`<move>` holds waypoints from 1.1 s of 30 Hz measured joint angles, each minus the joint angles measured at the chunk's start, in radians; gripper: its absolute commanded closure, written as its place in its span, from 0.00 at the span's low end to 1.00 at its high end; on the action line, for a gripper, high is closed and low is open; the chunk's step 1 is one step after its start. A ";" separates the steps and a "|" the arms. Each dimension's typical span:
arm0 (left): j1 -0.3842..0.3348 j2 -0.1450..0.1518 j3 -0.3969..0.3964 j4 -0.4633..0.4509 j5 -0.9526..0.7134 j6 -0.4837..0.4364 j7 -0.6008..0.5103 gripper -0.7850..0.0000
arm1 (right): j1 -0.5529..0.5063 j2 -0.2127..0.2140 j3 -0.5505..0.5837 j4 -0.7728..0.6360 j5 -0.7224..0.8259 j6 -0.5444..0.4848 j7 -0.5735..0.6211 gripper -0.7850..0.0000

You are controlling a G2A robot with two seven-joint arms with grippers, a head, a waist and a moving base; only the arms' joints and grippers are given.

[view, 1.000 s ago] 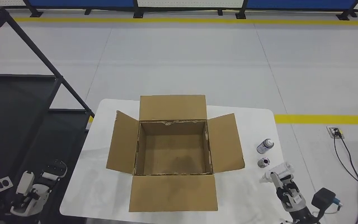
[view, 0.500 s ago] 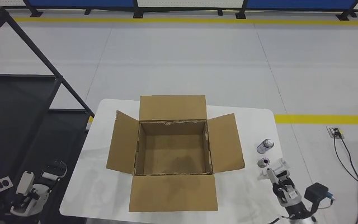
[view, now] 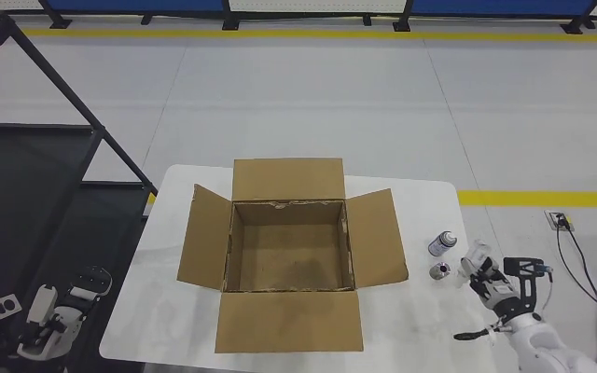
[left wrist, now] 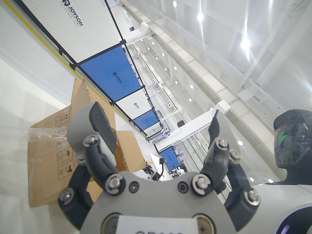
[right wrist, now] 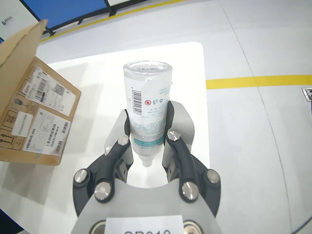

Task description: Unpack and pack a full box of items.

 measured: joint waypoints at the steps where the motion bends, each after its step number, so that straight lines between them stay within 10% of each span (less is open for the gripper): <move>1: 0.000 0.000 0.000 0.000 0.000 0.000 0.000 0.00 | 0.008 0.003 0.004 0.009 -0.005 0.003 0.029 1.00; 16: 0.000 0.000 0.000 0.000 0.000 0.000 0.000 0.00 | 0.140 0.034 -0.020 0.223 0.017 -0.006 0.230 1.00; 21: 0.000 0.000 0.000 0.000 0.000 0.000 0.000 0.00 | 0.153 0.042 -0.027 0.238 0.022 -0.007 0.248 0.63; 33: 0.000 0.000 0.000 0.000 0.000 0.000 0.000 0.00 | 0.174 0.054 -0.074 0.253 0.007 0.022 0.252 0.47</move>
